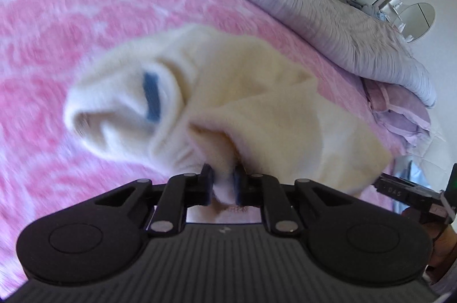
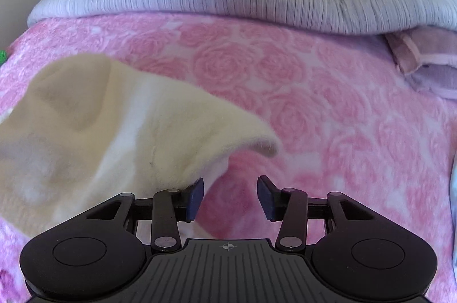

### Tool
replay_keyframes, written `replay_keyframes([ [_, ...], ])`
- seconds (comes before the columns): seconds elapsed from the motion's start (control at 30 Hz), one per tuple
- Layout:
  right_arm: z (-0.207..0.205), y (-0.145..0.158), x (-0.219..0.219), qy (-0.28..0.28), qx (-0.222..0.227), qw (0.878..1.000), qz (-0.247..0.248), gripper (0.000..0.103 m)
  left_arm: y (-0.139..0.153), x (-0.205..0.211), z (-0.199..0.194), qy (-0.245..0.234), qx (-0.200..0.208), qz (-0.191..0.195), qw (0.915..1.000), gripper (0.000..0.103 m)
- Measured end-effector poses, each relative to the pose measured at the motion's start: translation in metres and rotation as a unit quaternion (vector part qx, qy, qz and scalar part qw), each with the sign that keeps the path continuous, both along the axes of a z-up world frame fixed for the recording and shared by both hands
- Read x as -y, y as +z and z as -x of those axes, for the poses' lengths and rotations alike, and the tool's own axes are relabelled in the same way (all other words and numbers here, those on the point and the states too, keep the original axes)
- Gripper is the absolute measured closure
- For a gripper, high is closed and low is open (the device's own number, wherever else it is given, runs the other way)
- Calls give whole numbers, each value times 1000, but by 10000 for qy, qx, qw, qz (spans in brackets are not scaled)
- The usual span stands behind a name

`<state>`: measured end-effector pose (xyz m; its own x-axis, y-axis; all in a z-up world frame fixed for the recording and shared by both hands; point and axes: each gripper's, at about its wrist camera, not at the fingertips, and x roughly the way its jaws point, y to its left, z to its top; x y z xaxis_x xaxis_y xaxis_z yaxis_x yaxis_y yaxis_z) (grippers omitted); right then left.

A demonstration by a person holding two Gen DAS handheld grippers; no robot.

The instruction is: Fold clothes

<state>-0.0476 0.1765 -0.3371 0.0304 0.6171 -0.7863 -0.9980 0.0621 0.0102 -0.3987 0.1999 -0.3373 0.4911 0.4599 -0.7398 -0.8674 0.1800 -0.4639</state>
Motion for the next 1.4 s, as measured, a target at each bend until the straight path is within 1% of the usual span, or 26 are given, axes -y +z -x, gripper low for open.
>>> replay_keyframes([
  [0.03,-1,1,-2,-31,-59,10000,-55,76,7,-1,3,17,-98,-106,9999,93],
  [0.07,-2,1,-3,-61,-117,9999,-110,86,14,-3,6,34,-197,-211,9996,93],
  [0.1,-2,4,-4,-100,-85,9998,-165,96,20,-5,10,65,-280,-308,9991,93],
  [0.17,-3,12,-4,-102,-20,9995,-294,97,31,-13,22,173,-323,-404,9985,93],
  [0.2,-4,13,-5,-86,-11,9997,-235,95,35,-17,27,185,-341,-435,9983,93],
  [0.27,-6,14,-5,-81,59,9999,-60,72,38,-22,28,43,-415,-465,9980,93],
  [0.3,-7,13,-3,-109,153,9998,-7,48,35,-23,26,-36,-420,-427,9982,93],
  [0.33,-8,13,1,-111,238,9997,-22,39,32,-24,24,-116,-424,-389,9983,92],
  [0.4,-10,14,9,-97,404,9991,-103,39,26,-24,19,-246,-432,-305,9983,92],
  [0.47,-13,11,13,-110,458,9987,-201,38,15,-21,17,-189,-429,-177,9987,92],
  [0.53,-15,6,9,-26,526,9982,-300,38,6,-19,18,-43,-333,-47,9994,92],
  [0.63,-11,-3,-4,320,725,9956,-505,40,4,-20,21,52,-324,-98,9994,92],
  [0.67,-9,-4,-6,529,667,9947,-574,48,5,-20,22,66,-360,-152,9992,93],
  [0.7,-7,-5,-8,754,572,9935,-635,85,8,-20,21,57,-442,-253,9987,93],
  [0.73,-5,-3,-8,854,525,9926,-690,97,13,-20,19,41,-529,-360,9979,93],
  [0.8,-2,4,-3,894,475,9915,-818,97,26,-19,17,-29,-724,-616,9955,93],
  [0.9,3,27,8,756,451,9905,-1057,98,55,-17,19,-107,-1000,-1055,9893,93],
  [0.97,6,51,17,688,447,9885,-1268,98,78,-18,28,-29,-1084,-1317,9853,93],
  [1.07,12,95,24,702,558,9815,-1694,98,125,-23,51,207,-1090,-1806,9773,93],
  [1.13,18,129,29,733,639,9741,-2040,98,158,-26,68,357,-1079,-2136,9703,93],
  [1.23,30,183,41,827,749,9602,-2560,98,205,-24,93,517,-1141,-2664,9557,93],
  [1.33,48,231,56,1040,813,9460,-2959,98,243,-18,116,645,-1089,-3023,9448,93],
  [1.4,62,254,73,1225,864,9387,-3104,98,264,-10,131,735,-1024,-3200,9390,94],
])
